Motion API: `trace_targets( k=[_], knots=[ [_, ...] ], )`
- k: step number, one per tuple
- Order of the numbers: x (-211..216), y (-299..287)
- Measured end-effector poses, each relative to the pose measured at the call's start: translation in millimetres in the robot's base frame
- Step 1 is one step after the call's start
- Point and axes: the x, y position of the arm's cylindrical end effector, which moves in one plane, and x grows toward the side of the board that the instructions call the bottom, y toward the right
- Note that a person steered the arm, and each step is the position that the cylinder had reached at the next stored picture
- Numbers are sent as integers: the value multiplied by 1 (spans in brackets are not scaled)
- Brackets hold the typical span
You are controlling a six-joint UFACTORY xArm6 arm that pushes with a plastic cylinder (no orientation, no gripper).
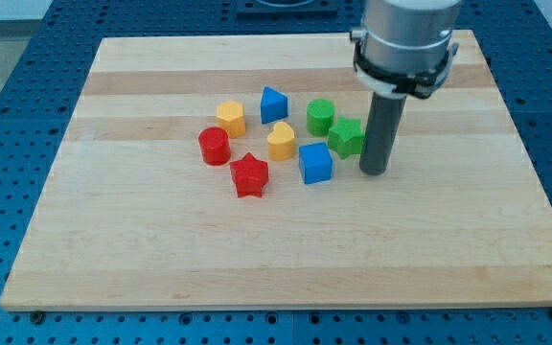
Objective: Place green circle vertically towards yellow hexagon
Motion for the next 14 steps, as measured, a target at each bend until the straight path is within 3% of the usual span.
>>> trace_targets(
  k=[2,4,8,12,14],
  knots=[
    [-62,0],
    [-87,-14],
    [-86,-45],
    [-45,-44],
    [-47,-57]
  ],
)
